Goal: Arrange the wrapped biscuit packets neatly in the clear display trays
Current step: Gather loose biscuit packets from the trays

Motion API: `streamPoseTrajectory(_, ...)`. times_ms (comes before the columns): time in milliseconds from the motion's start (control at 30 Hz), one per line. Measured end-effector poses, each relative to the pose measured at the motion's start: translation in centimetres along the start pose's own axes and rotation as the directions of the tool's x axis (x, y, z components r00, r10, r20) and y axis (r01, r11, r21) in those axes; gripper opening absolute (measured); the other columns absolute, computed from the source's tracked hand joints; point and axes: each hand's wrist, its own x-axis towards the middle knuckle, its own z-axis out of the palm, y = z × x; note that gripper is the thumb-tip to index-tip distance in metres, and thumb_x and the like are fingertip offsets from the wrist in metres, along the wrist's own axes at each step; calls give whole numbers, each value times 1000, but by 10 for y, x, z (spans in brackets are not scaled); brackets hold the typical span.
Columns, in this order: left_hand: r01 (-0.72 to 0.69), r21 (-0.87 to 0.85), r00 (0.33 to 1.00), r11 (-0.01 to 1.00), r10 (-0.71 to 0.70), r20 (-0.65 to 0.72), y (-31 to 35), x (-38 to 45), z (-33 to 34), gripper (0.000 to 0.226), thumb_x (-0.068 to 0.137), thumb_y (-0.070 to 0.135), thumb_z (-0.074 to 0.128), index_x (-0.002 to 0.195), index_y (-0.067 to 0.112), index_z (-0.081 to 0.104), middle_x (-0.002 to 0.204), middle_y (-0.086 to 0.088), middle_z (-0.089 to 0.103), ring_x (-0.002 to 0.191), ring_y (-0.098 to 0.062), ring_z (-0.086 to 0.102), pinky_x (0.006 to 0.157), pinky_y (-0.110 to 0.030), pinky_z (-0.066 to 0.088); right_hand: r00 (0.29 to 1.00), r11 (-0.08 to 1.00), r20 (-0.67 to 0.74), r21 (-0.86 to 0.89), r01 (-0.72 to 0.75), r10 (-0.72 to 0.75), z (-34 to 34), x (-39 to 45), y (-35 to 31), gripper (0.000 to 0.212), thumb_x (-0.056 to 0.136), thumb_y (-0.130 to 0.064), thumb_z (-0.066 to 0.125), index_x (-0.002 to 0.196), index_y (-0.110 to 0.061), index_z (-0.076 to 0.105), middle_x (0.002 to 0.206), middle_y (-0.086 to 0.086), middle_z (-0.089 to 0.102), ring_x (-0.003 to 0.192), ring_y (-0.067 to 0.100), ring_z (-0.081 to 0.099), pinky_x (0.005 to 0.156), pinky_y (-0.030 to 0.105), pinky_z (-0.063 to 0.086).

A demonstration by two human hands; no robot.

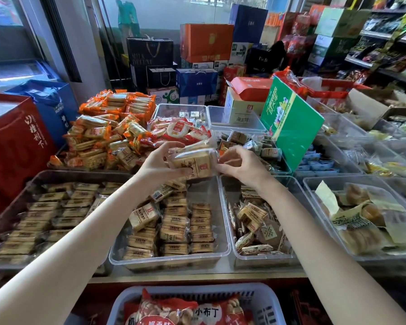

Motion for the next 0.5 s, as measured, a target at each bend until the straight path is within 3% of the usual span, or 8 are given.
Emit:
streamPoseTrajectory(67,-52,276,999,960,51,10,1,1,0,63,67,7,82,119,27,54,112,5,60,94,-14,63,82,-31,53,992,971,65,-209,116,-104,-1,-2,-10,76,72,-33,79,135,-17,39,133,5,46,121,19,46,98,30,37)
streamPoseTrajectory(133,-101,438,995,893,87,51,6,1,6,66,66,12,83,122,29,53,112,6,58,96,-15,60,82,-30,51,972,920,166,-327,215,-168,5,0,-16,98,68,-35,82,146,-20,25,145,6,35,129,20,37,109,36,30)
streamPoseTrajectory(233,-132,408,989,903,92,116,11,1,13,65,68,16,82,125,29,51,115,4,60,94,-13,63,80,-33,56,965,884,202,-404,237,-166,9,7,-12,82,67,-25,84,136,-14,40,131,4,47,115,17,47,104,35,38)
streamPoseTrajectory(300,-63,128,986,990,42,161,14,-3,10,58,75,21,74,128,24,49,116,5,61,93,-12,65,79,-31,57,970,898,175,-380,223,-167,5,7,-2,73,67,-19,84,128,-13,45,123,3,52,104,12,47,94,26,39)
streamPoseTrajectory(367,-20,-110,985,994,38,168,15,-4,5,48,79,25,65,125,20,53,112,2,66,94,-14,67,81,-30,57,972,928,153,-303,218,-179,0,4,8,73,67,-18,85,128,-13,45,123,3,55,105,12,49,90,22,36)
streamPoseTrajectory(433,-89,-5,989,996,89,120,16,-2,5,29,81,17,67,109,22,62,102,7,69,87,-7,68,79,-24,56,969,943,144,-240,230,-200,-2,2,15,75,66,-19,85,129,-13,45,122,4,57,109,16,53,91,24,38)
streamPoseTrajectory(500,-191,237,981,953,175,89,16,2,7,22,79,13,72,92,29,65,92,14,68,79,-3,65,75,-19,55,965,959,156,-160,234,-210,0,3,18,74,66,-18,86,128,-14,46,121,4,59,111,19,57,96,30,43)
